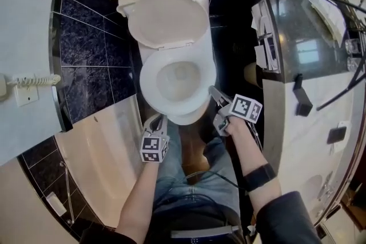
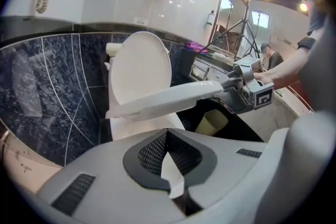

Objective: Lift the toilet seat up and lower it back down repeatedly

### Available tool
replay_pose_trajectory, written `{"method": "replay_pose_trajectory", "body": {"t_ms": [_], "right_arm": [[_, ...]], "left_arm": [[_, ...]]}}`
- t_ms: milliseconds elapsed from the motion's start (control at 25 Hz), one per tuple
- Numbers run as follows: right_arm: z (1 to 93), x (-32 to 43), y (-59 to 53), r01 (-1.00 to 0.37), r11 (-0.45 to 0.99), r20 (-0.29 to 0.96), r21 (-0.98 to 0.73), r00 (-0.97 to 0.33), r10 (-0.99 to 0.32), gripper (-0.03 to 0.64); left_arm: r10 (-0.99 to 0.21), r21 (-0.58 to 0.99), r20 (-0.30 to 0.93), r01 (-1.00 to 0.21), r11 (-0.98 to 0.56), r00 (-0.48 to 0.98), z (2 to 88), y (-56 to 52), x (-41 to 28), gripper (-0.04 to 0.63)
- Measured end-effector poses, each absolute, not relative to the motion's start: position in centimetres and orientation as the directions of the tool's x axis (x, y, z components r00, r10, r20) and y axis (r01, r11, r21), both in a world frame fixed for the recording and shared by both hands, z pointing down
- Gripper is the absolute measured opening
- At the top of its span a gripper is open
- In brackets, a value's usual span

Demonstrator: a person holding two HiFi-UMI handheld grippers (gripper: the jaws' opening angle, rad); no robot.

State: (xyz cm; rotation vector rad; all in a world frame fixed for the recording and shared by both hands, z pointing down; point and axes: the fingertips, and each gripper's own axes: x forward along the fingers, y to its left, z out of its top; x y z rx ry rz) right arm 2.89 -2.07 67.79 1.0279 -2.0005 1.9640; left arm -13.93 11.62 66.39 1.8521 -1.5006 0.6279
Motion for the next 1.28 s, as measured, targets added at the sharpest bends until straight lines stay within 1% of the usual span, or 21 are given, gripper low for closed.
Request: {"method": "replay_pose_trajectory", "body": {"t_ms": [160,360,400,440,520,640,680,800,920,1080,1280], "right_arm": [[66.6,2.6,-3.3,-0.570,-0.073,0.554,-0.818,-0.748,-0.366,0.119],[64.9,2.0,-4.9,-0.590,-0.045,0.560,-0.806,-0.737,-0.380,0.121],[64.3,1.8,-5.1,-0.591,-0.025,0.554,-0.806,-0.740,-0.380,0.108],[63.5,1.7,-5.3,-0.593,0.001,0.549,-0.805,-0.745,-0.379,0.078],[62.2,1.5,-5.5,-0.606,0.058,0.545,-0.793,-0.749,-0.377,0.077],[60.4,1.8,-5.7,-0.628,0.115,0.545,-0.770,-0.740,-0.394,0.068],[59.8,2.0,-5.6,-0.639,0.129,0.549,-0.758,-0.732,-0.403,0.046],[57.9,2.5,-5.3,-0.677,0.183,0.560,-0.713,-0.707,-0.432,0.017],[56.2,2.8,-4.7,-0.702,0.246,0.563,-0.668,-0.693,-0.450,0.015],[55.2,2.9,-4.3,-0.722,0.315,0.578,-0.616,-0.686,-0.443,0.015],[54.7,3.7,-4.6,-0.734,0.325,0.584,-0.597,-0.675,-0.451,0.015]], "left_arm": [[-0.705,0.233,0.675,-0.970,-0.073,0.215,64.6,7.6,-14.1,0.000],[-0.720,0.257,0.664,-0.966,-0.031,0.200,62.7,5.5,-14.8,0.000],[-0.725,0.255,0.661,-0.967,-0.027,0.195,62.4,5.0,-15.0,0.000],[-0.731,0.252,0.656,-0.968,-0.023,0.188,62.0,4.5,-15.2,0.000],[-0.747,0.243,0.642,-0.970,-0.019,0.176,61.3,3.1,-15.9,0.000],[-0.769,0.235,0.616,-0.972,-0.024,0.168,59.9,0.3,-16.7,0.000],[-0.775,0.232,0.610,-0.972,-0.025,0.166,59.4,-0.6,-17.1,0.000],[-0.790,0.210,0.593,-0.977,-0.037,0.157,58.2,-3.4,-18.0,0.000],[-0.803,0.169,0.576,-0.983,-0.070,0.156,57.3,-6.1,-19.0,0.000],[-0.820,0.134,0.552,-0.987,-0.093,0.152,56.5,-9.6,-20.2,0.000],[-0.838,0.104,0.528,-0.990,-0.097,0.138,56.0,-13.0,-21.4,0.000]]}}
